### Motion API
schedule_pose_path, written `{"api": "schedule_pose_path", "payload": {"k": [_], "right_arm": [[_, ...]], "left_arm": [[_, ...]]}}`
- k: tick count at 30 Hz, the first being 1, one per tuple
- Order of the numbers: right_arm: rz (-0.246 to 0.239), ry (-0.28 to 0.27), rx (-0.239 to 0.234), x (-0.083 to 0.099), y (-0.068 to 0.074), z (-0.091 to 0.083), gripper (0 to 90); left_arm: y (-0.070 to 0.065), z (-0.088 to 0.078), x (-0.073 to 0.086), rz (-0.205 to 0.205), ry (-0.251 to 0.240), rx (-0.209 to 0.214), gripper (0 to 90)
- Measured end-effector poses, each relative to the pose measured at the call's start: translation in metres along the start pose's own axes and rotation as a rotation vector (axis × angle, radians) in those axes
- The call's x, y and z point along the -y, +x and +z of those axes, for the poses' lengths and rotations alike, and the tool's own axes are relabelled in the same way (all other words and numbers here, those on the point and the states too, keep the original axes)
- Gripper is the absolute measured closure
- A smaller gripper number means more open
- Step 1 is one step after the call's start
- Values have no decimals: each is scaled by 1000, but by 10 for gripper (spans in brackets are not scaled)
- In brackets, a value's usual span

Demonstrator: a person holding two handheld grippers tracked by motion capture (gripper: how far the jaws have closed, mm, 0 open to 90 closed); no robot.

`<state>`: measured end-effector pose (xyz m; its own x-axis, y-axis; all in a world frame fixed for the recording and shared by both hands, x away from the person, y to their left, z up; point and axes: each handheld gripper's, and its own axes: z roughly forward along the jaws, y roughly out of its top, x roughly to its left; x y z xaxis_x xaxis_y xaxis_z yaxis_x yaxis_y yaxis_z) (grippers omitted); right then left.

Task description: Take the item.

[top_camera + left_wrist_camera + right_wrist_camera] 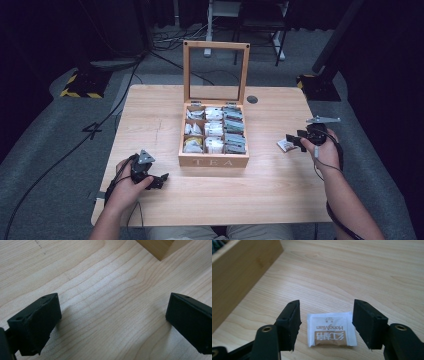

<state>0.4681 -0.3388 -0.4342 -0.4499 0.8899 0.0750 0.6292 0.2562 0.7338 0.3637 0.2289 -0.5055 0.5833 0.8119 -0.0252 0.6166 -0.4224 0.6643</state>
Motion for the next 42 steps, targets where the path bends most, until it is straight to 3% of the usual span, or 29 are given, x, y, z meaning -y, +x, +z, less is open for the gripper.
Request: {"api": "schedule_pose_path", "payload": {"k": [4, 6, 7, 20, 25, 33, 38, 42], "right_arm": [[-21, -25, -19, 0, 8, -11, 388], [-62, -30, -17, 2, 14, -17, 389], [-79, -44, -43, 6, 22, -24, 388], [-118, -107, -166, 22, 60, -52, 384], [-143, -102, -197, 35, 77, -53, 384], [-153, -123, -205, 52, 91, -51, 384], [-104, -155, -264, 64, 94, -38, 390], [-117, -109, -260, 74, 97, -24, 394]], "left_arm": [[0, 0, 0, 4, -1, -1, 12], [0, -1, 1, 2, 0, -4, 12], [-1, -1, 1, 1, 2, -4, 14], [-2, -4, 4, -3, -2, -8, 17], [-2, -3, 4, -4, -4, -5, 16], [-2, -3, 4, -4, -4, -5, 15], [-2, -3, 4, -5, -4, -5, 15], [-2, -3, 4, -4, -4, -5, 15]]}}
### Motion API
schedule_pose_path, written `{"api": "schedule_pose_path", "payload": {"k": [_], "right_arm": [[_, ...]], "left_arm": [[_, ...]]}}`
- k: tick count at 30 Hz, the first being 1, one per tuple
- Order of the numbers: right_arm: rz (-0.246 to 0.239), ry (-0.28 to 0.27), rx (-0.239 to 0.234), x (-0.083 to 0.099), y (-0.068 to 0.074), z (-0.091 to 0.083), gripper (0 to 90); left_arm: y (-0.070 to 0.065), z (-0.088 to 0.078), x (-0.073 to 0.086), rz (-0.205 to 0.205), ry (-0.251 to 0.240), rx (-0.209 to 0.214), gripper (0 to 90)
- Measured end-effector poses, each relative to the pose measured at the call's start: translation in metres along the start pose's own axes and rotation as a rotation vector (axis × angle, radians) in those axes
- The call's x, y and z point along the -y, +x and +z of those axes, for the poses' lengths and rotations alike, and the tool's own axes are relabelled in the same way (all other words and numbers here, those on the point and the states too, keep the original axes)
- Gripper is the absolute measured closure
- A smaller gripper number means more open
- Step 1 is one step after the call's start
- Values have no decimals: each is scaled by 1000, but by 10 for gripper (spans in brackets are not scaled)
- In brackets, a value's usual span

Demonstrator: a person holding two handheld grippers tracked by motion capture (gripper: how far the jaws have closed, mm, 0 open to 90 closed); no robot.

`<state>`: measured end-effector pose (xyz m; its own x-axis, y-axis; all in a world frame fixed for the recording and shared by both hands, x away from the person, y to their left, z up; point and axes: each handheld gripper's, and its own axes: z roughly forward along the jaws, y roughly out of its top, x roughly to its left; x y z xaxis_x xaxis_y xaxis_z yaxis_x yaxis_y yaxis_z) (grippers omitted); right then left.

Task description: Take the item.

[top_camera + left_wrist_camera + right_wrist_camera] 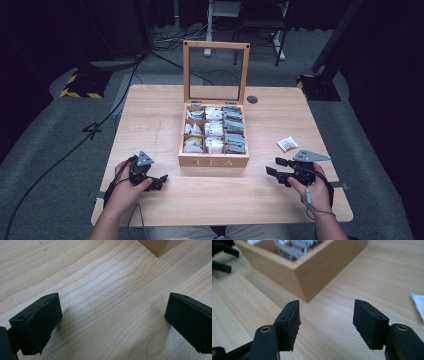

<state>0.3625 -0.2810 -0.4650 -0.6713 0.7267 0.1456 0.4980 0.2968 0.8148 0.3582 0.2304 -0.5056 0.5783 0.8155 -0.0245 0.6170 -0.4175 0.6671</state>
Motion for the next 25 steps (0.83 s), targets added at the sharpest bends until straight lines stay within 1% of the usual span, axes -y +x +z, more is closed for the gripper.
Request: {"api": "schedule_pose_path", "payload": {"k": [1, 3, 4, 5, 9, 10, 12, 14, 16, 18, 19, 21, 23, 25], "right_arm": [[-8, 10, 6, 2, 0, 2, 394], [3, 18, 6, 7, 0, 4, 394], [2, 37, 6, 12, 0, 8, 394], [2, 37, 6, 12, 0, 8, 394], [-32, 84, 30, 20, 1, 18, 388], [-32, 84, 30, 20, 1, 18, 388], [-54, 98, 51, 23, 2, 22, 378], [-62, 103, 58, 24, 3, 23, 372], [-77, 117, 70, 26, 4, 26, 357], [-112, 118, 88, 28, 5, 28, 329], [-117, 119, 92, 28, 5, 29, 308], [-126, 125, 80, 28, 5, 30, 268], [-128, 128, 78, 28, 5, 30, 241], [-131, 130, 76, 27, 6, 31, 235]], "left_arm": [[0, 0, 0, 0, 1, 0, 15], [0, 0, 0, 0, 1, 0, 15], [0, 0, 0, 0, 1, 1, 14], [0, 0, 0, 1, 3, 2, 14], [0, 0, 0, 1, 2, 1, 12], [0, 0, 0, 0, 2, 4, 12], [0, 0, 0, 1, 2, 4, 10], [1, 0, -1, 7, 3, 5, 10], [1, 0, -1, 9, 4, 6, 8], [1, 1, -1, 10, 6, 6, 6], [1, 1, -1, 8, 9, 9, 5], [1, 1, -1, 6, 9, 9, 5], [2, 1, -2, 10, 8, 8, 5], [2, 1, -2, 12, 10, 9, 4]]}}
